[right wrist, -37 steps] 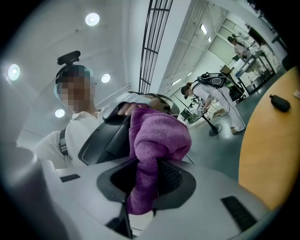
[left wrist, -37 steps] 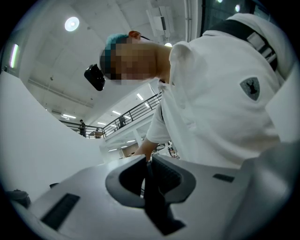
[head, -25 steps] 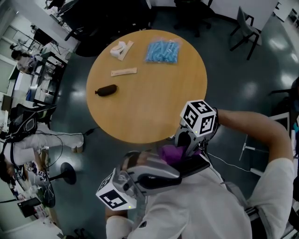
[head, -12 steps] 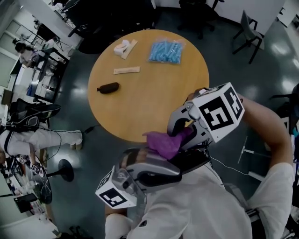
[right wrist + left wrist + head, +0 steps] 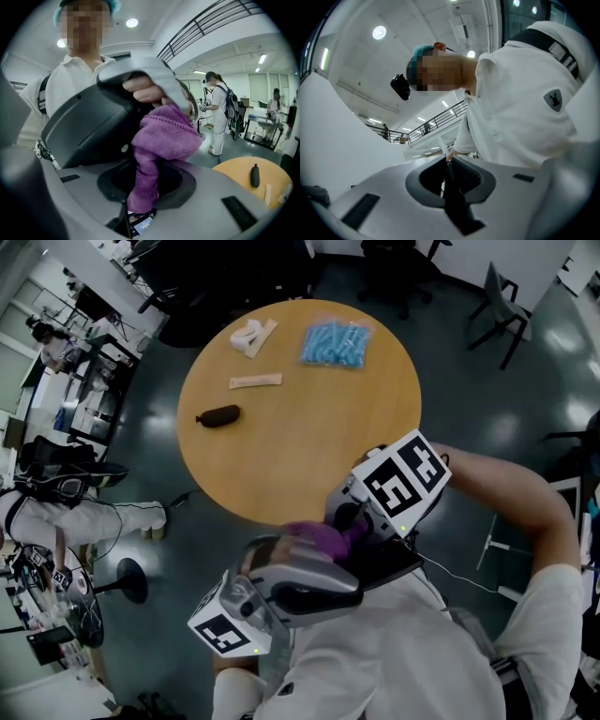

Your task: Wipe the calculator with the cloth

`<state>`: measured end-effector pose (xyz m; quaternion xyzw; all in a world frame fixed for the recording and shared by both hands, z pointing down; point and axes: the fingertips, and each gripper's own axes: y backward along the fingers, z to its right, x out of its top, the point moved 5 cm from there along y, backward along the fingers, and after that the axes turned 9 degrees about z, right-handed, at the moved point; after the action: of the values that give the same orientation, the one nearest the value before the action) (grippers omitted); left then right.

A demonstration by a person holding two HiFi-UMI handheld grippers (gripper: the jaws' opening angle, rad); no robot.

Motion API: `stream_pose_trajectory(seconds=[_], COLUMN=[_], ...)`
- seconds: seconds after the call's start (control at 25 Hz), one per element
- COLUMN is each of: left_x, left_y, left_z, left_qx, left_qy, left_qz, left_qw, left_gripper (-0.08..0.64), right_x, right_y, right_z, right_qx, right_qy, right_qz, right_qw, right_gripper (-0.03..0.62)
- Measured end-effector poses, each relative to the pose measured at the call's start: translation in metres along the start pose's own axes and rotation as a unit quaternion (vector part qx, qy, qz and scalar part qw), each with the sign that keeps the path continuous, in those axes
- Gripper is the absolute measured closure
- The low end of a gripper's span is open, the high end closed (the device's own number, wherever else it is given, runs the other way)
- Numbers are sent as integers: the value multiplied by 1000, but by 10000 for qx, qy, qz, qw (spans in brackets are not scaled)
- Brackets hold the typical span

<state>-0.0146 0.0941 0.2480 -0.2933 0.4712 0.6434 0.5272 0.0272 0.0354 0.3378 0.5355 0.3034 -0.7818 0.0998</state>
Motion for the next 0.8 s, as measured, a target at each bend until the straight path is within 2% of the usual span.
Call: stream_pose_trajectory(seconds=[0.16, 0.28, 0.36, 0.48, 0.6, 0.68, 0.8], left_x=[3, 0, -2, -14, -37, -57, -97], left_y=[-2, 0, 3, 11, 27, 44, 71], left_z=[-4, -8, -11, -17, -27, -35, -43], left_qx=[24, 89, 209, 569, 1136, 1616, 2264], left_qy=[-3, -7, 14, 99, 317, 571, 1000], left_qz=[33, 33, 18, -84, -228, -281, -429], left_qw=[10000, 10000, 9998, 9983, 9928, 9848, 9679], left_gripper=[517, 517, 517, 517, 517, 517, 517], right_x=[-21, -44, -61, -91, -121, -141, -168], right_y=[-15, -19, -16, 1, 31, 49, 71], right_z=[5, 16, 25, 44, 59, 62, 56], right_qx=[129, 9, -258, -998, -1972, -2581, -3330], right_qy=[-188, -345, -493, -819, -1132, -1322, -1572], right_qz=[-21, 59, 181, 688, 1324, 1692, 2245], right_qw=[9997, 9994, 9983, 9893, 9648, 9420, 9022], right_gripper=[492, 492, 493, 492, 493, 492, 494])
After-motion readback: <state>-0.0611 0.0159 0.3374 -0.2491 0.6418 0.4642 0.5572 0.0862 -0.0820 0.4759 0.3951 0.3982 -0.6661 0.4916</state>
